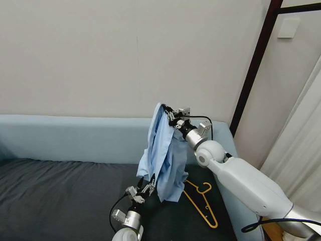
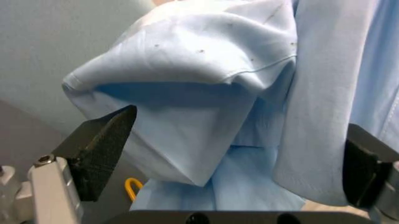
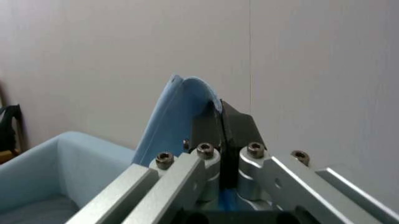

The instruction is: Pick up the clothes from the sofa and hang them on the clothes hanger.

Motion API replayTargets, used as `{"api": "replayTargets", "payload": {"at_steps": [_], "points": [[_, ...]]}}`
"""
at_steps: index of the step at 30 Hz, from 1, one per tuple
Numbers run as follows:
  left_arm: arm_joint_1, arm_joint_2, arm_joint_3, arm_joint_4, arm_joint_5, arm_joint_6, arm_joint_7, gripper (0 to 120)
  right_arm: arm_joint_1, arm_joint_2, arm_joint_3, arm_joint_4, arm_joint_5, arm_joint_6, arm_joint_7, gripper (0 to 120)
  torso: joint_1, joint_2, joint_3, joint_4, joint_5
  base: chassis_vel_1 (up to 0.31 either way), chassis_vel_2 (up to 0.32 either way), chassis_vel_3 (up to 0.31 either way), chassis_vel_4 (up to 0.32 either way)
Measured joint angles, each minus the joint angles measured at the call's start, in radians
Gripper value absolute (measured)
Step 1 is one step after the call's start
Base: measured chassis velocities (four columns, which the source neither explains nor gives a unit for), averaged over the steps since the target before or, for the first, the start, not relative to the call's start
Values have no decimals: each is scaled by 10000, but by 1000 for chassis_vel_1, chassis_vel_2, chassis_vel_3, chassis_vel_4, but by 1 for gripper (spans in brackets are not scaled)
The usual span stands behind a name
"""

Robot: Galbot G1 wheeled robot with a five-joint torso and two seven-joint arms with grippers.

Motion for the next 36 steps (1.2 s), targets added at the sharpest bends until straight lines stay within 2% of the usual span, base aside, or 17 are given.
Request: {"api": "replayTargets", "payload": {"at_steps": [7, 9, 14, 16, 21, 28, 36], "points": [[317, 405, -396, -595, -471, -184, -49, 99, 1, 56, 52, -64, -26, -28, 18, 0, 0, 0, 0, 1, 0, 0, 0, 0, 0], [325, 741, -548, -819, -614, -176, -261, 98, -7, 65, 84, -75, -34, -40, 28, 0, 0, 0, 0, 1, -1, 0, 0, 0, 0], [365, 1063, -565, -1048, -559, 108, -791, 96, -27, 61, 139, -77, -40, -60, 34, 0, 0, 0, 0, 0, 0, 0, 0, 0, 0], [389, 1068, -566, -1111, -645, 201, -959, 96, -28, 61, 148, -77, -44, -65, 35, 0, 0, 0, 0, 0, -1, 0, 0, 0, 0], [524, 700, -540, -1640, -1541, 433, -2310, 97, -66, 56, 150, -65, -52, -81, 35, 0, 0, 0, 0, 0, 0, 0, 0, 0, 0], [806, 493, -361, -2455, -2910, 775, -2378, 98, -101, 125, 109, -163, -97, -83, 31, 0, 0, 0, 0, -1, 1, 0, 0, 0, 0], [1201, 682, 48, -2882, -2853, 1232, -2305, 99, -39, 221, 53, -212, -95, -116, 31, 0, 0, 0, 0, 1, 2, 0, 0, 0, 0]]}}
